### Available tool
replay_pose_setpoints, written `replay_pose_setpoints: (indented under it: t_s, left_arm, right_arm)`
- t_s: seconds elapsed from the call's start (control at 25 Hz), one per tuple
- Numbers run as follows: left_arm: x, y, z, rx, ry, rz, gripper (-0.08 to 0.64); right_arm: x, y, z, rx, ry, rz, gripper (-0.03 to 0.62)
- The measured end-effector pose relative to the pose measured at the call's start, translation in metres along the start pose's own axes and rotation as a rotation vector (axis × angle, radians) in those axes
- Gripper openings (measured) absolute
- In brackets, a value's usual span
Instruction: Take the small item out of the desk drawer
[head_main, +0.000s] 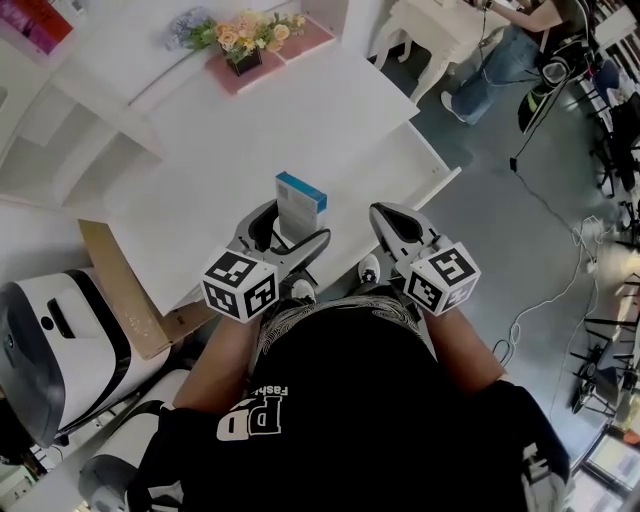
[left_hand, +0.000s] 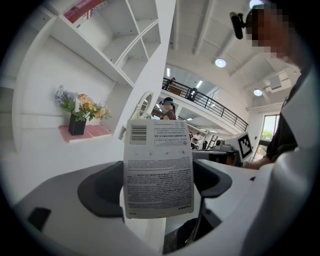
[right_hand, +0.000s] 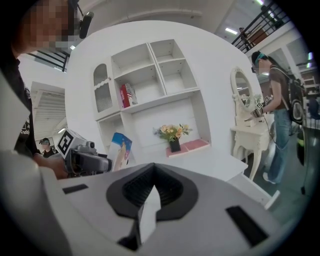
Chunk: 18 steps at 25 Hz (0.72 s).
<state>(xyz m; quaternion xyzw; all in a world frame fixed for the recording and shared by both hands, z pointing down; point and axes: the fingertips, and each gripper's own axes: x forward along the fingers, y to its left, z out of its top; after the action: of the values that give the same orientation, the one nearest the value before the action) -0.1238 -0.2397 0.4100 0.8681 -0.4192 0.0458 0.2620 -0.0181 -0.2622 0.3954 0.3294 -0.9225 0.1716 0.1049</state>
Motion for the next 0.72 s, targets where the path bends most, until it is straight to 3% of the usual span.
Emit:
replay_pose_setpoints:
  t_s: [0.44, 0.72]
  left_arm:
    - [-0.028, -0.009, 0.003, 0.044, -0.014, -0.044, 0.430]
    - [-0.045, -0.015, -0.001, 0.070, -0.014, -0.074, 0.430]
  right_arm:
    - [-0.002, 0.033, 0.000, 0.035, -0.055, 0.004, 0.008]
    - [-0.014, 0.054, -0.004, 0.005, -0.074, -0.022, 0.008]
